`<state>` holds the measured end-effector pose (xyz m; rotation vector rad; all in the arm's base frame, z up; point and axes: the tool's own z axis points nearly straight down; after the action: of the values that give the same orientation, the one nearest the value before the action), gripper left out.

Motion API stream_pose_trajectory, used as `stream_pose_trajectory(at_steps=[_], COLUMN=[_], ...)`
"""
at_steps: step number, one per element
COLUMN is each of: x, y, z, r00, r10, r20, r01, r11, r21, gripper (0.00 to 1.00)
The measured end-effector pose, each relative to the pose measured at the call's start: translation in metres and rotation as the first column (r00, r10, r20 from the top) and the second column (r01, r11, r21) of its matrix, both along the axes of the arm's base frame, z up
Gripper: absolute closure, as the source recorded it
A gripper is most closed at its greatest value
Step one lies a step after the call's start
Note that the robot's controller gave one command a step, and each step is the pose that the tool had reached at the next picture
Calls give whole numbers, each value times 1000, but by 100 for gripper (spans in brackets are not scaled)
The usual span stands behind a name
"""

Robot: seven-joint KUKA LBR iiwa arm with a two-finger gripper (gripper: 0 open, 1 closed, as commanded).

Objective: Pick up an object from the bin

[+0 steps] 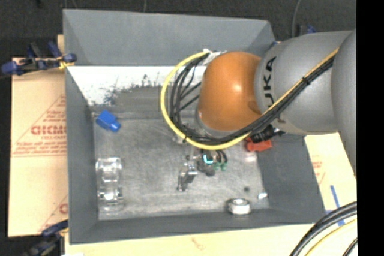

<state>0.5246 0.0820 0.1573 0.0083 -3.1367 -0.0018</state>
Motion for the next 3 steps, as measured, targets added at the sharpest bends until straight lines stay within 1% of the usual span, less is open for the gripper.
stream_pose_trajectory(at_steps=[1,2,3], x=[8,-18,12], y=[-100,-75,-130], z=[-16,-32,-85], r00=[999,987,996], r10=[-48,159,85], r20=[6,5,14], r01=[48,-159,-85], r11=[999,987,996], r21=[-5,-1,2], gripper=[0,0,0])
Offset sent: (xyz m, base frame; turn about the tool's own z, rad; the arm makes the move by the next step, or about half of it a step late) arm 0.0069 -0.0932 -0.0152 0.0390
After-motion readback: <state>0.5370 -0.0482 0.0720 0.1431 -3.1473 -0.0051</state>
